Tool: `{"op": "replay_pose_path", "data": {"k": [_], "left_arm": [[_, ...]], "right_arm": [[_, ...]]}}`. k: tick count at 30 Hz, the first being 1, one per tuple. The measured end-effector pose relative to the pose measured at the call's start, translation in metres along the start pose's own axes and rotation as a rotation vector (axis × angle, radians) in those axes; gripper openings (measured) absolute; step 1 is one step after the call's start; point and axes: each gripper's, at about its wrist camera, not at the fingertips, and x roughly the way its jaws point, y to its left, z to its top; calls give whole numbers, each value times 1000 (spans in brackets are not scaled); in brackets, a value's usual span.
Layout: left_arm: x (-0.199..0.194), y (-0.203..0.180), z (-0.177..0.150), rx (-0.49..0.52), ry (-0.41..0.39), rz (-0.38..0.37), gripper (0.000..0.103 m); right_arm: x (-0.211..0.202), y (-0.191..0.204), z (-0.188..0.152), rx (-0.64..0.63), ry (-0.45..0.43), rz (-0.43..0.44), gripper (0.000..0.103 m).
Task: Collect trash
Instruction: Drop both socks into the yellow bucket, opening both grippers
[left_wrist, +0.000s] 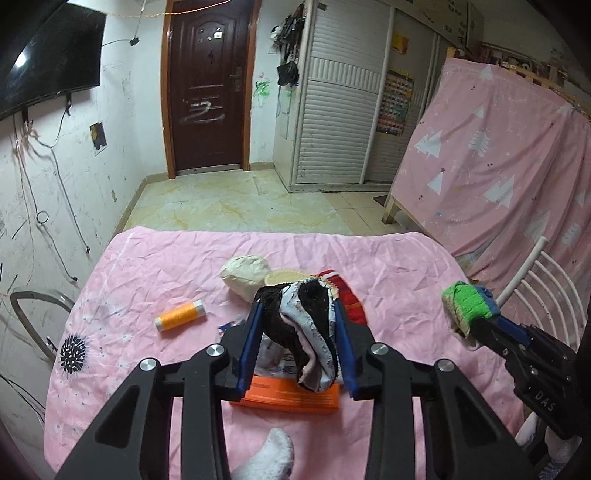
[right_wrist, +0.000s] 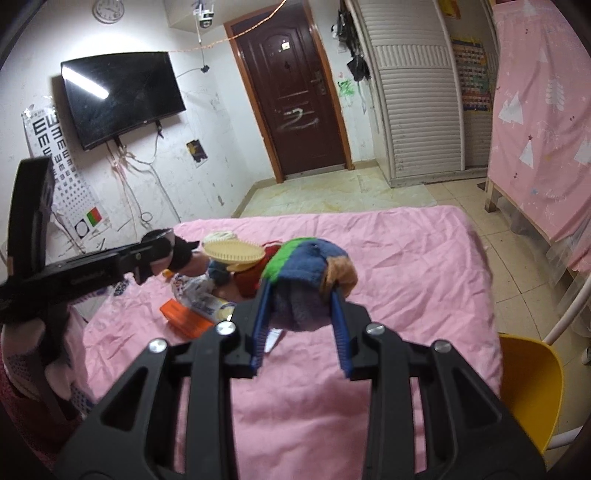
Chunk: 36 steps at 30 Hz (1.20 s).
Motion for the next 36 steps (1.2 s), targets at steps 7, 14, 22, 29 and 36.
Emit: {"op": "replay_pose_path", "data": {"k": [7,14,22,29,36], "left_arm": [[-18,-57,3,91,-50,-56,28],[-15,-134,-2,204,-40,-166,28],[-8,-220,-18,324,-9,-279,28],[0,-278,-30,400,34,-357,28],[14,-312,-38,419,72,-447,28]], "right_arm": [[-42,-39,-1,53,-76,-66,30],[-83,-84,-13,108,-115,-162,30],[-115,-139,-35,179,-114,-263,30],[-119,-179,-58,246,-82,-307,30],[-111,-196,-70,287,-58,-299,30]]}}
